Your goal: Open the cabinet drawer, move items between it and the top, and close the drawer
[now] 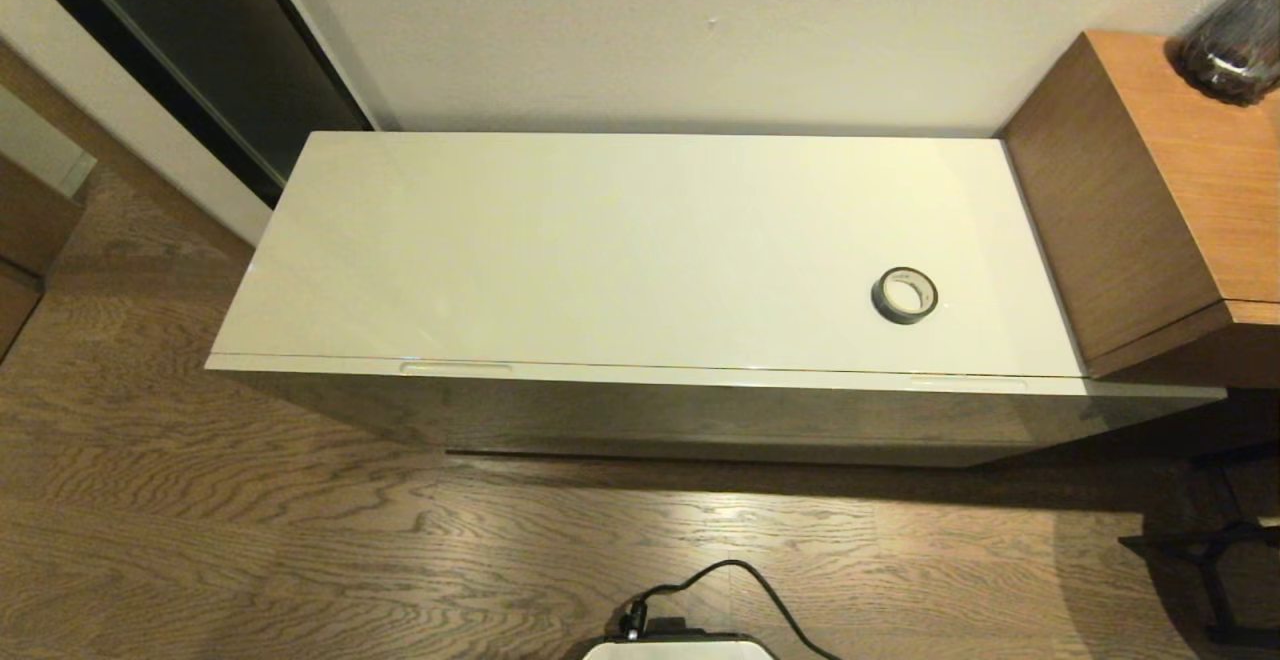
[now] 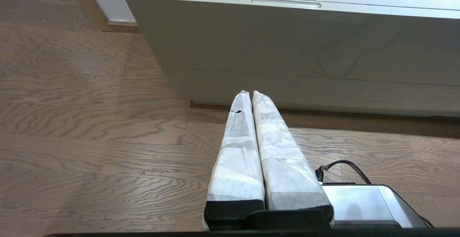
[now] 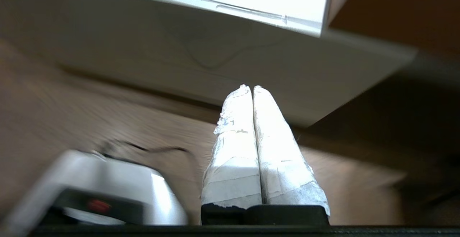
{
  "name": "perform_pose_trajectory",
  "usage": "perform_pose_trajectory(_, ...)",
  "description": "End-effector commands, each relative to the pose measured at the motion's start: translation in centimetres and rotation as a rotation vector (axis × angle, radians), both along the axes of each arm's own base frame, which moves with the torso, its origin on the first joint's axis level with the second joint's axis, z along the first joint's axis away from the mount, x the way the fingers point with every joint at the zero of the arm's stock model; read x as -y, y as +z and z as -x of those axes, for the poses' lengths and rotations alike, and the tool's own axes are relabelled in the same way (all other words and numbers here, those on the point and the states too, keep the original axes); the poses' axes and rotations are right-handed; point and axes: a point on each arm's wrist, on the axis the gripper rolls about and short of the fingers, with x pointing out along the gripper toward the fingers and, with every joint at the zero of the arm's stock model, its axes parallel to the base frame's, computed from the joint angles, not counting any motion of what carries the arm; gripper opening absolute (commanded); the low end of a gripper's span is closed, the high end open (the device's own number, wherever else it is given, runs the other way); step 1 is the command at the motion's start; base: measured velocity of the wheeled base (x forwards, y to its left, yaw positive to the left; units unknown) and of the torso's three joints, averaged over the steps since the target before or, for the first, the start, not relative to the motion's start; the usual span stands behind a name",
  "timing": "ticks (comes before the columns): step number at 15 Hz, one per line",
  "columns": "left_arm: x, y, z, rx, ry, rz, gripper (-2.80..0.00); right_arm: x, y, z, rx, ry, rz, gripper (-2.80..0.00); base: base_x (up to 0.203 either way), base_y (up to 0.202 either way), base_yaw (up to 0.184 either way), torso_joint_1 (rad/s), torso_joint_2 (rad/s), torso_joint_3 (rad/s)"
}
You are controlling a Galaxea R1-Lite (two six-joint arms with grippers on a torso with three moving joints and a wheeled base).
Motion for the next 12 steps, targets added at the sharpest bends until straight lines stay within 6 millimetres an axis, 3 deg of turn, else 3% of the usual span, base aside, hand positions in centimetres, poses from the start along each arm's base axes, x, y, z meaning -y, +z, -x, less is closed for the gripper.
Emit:
perform_pose_trajectory(1, 0.0, 0.0, 0.0, 0.0, -0.001, 0.001, -2.8, 0.2, -0.2, 0.0, -0.029, -0.081, -0.077, -2.8, 0.0, 0.0, 0.0, 0.0, 0.0, 0.0)
perform_pose_trajectory(3, 0.0, 0.0, 0.0, -0.001, -0.001, 0.001, -2.8, 0.3, -1.2, 0.0, -0.123, -0.134, -0.033, -2.8, 0.0, 0.0, 0.0, 0.0, 0.0, 0.0)
perform_pose_trajectory(12, 0.0, 0.0, 0.0, 0.0, -0.001, 0.001, -2.8, 0.3, -1.4, 0.1, -0.11, -0.124, -0.047, -2.8, 0.0, 0.0, 0.0, 0.0, 0.0, 0.0)
